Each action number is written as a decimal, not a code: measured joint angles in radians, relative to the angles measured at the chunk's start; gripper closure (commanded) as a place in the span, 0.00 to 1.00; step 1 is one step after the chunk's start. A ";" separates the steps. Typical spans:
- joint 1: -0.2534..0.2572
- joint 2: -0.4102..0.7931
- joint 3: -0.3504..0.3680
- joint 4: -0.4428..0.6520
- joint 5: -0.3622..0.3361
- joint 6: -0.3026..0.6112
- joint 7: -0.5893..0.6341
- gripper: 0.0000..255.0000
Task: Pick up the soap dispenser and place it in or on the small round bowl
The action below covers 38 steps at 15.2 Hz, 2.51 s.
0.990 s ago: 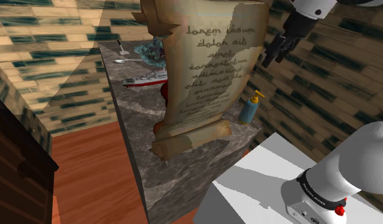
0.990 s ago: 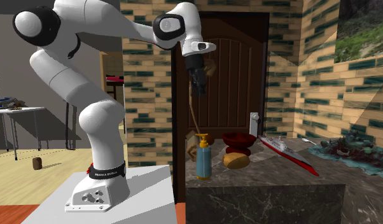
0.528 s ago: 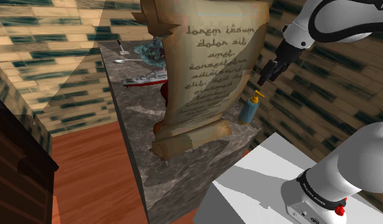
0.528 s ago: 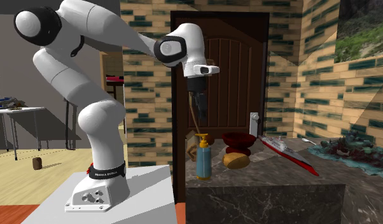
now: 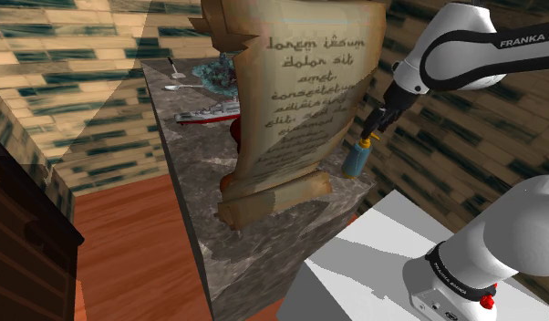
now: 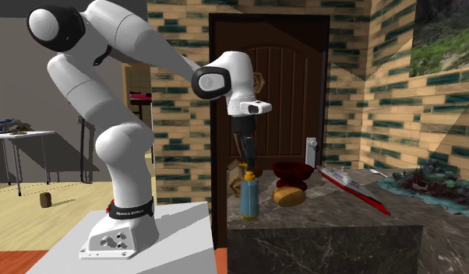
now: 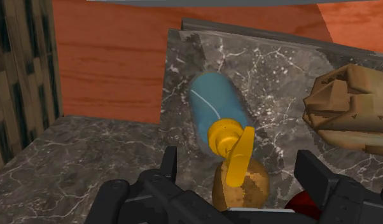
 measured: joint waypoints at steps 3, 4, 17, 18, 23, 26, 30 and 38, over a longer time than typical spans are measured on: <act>0.003 0.019 -0.001 -0.021 0.002 0.040 0.000 0.00; 0.003 0.021 -0.001 -0.022 0.002 0.043 -0.001 0.00; 0.003 0.023 -0.002 -0.023 0.002 0.048 -0.002 1.00; 0.003 0.023 -0.002 -0.023 0.002 0.048 -0.001 1.00; 0.003 0.011 0.001 -0.005 0.002 0.017 0.002 1.00; 0.002 -0.012 0.006 0.026 0.002 -0.037 0.007 1.00; 0.001 -0.031 0.010 0.068 0.002 -0.097 0.011 1.00; 0.001 -0.062 0.018 0.157 0.003 -0.218 0.019 1.00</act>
